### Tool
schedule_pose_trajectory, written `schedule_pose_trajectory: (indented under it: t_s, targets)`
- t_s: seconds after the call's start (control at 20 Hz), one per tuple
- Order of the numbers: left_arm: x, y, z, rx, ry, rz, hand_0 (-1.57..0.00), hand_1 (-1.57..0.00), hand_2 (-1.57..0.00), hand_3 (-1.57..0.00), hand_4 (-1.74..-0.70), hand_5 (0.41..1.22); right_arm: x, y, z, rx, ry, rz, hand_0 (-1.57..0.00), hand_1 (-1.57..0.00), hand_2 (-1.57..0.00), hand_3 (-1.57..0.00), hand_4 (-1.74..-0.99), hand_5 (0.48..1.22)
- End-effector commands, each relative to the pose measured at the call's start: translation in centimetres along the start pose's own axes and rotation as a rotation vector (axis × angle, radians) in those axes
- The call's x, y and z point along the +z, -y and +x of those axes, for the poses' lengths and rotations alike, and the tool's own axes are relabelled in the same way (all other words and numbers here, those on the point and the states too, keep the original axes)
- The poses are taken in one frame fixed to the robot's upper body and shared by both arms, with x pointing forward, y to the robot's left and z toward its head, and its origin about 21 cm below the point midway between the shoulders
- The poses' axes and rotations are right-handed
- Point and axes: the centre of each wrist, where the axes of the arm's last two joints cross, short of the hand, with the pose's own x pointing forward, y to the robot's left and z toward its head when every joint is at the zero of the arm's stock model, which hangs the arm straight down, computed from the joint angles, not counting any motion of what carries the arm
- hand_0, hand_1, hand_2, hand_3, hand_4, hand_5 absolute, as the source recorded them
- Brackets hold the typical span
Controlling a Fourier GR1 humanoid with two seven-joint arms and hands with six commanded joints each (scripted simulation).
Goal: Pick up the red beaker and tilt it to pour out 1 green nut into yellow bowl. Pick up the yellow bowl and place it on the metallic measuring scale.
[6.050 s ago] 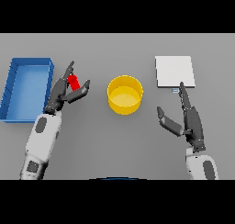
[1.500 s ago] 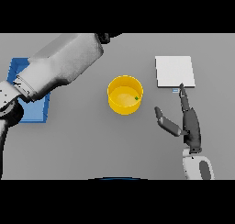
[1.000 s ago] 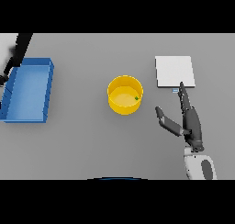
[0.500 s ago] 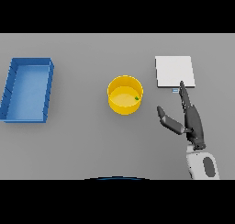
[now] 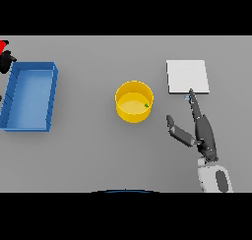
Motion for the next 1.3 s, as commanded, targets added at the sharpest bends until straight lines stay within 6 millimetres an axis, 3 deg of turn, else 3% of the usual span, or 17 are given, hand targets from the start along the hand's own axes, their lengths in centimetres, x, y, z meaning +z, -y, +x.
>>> schedule_pose_trajectory:
  t_s: [0.0,0.1,0.2,0.35,0.4,0.45,0.5,0.55,0.65,0.8,1.0,1.25]
  targets:
    - [0.5,0.4,-0.2,0.009,-0.021,0.0,-1.57,-1.57,-1.57,-1.47,-1.74,1.221,-0.1,0.4,0.1,0.015,0.002,-0.004,0.0,0.0,0.0,0.0,-1.214,0.664]
    - [1.1,0.6,-1.0,0.024,-0.043,0.001,-1.57,-1.57,-1.57,-1.51,-1.74,1.221,-0.2,0.4,0.1,0.003,0.013,0.006,0.0,0.0,0.0,0.0,-1.217,0.666]
    - [1.8,1.6,-1.8,0.019,-0.067,-0.012,-1.57,-1.57,-1.57,-1.53,-1.74,1.166,-0.1,0.2,0.3,0.013,0.013,0.005,0.0,0.0,0.0,0.0,-1.214,0.666]
    - [2.3,2.1,-2.4,-0.004,-0.086,-0.026,-1.57,-1.57,-1.57,-1.55,-1.74,0.967,0.1,0.3,0.2,0.019,0.007,0.004,0.0,0.0,0.0,0.0,-1.205,0.664]
    - [2.5,2.3,-2.8,-0.027,-0.086,-0.039,-1.57,-1.57,-1.57,-1.55,-1.67,0.908,-0.1,0.3,0.3,0.02,0.018,0.003,0.0,0.0,0.0,0.0,-1.202,0.667]
    - [2.9,2.1,-2.6,-0.05,-0.084,-0.072,-1.57,-1.57,-1.57,-1.5,-1.53,0.865,0.2,0.2,0.1,0.016,0.01,0.006,0.0,0.0,0.0,0.0,-1.197,0.664]
    - [3.2,2.0,-2.7,-0.058,-0.075,-0.115,-1.56,-1.45,-1.43,-1.36,-1.37,0.83,0.4,0.1,0.1,0.01,0.005,0.007,0.0,0.0,0.0,0.0,-1.192,0.663]
    - [3.2,1.3,-2.7,-0.07,-0.074,-0.163,-1.46,-1.18,-1.19,-1.13,-1.23,0.803,0.4,0.0,0.1,0.005,0.014,0.008,0.0,0.0,0.0,0.0,-1.188,0.663]
    - [3.1,0.9,-2.5,-0.096,-0.096,-0.255,-0.93,-0.76,-0.77,-0.72,-1.03,0.758,0.0,0.3,0.4,0.017,0.017,0.0,0.0,0.0,0.0,0.0,-1.185,0.665]
    - [3.2,0.6,-2.3,-0.123,-0.082,-0.317,-0.48,-0.39,-0.39,-0.37,-0.88,0.71,0.4,0.6,0.2,0.027,0.013,-0.006,0.0,0.0,0.0,0.0,-1.184,0.667]
    - [3.1,0.3,-2.5,-0.105,-0.068,-0.332,-0.19,-0.16,-0.16,-0.15,-0.8,0.679,0.6,0.0,0.5,0.021,0.006,0.001,0.0,0.0,0.0,0.0,-1.188,0.668]
    - [2.7,0.0,-2.3,-0.039,-0.019,-0.293,-0.06,-0.05,-0.05,-0.05,-0.79,0.674,0.1,0.1,1.0,0.092,-0.011,0.003,0.0,0.0,0.0,0.0,-1.203,0.66]
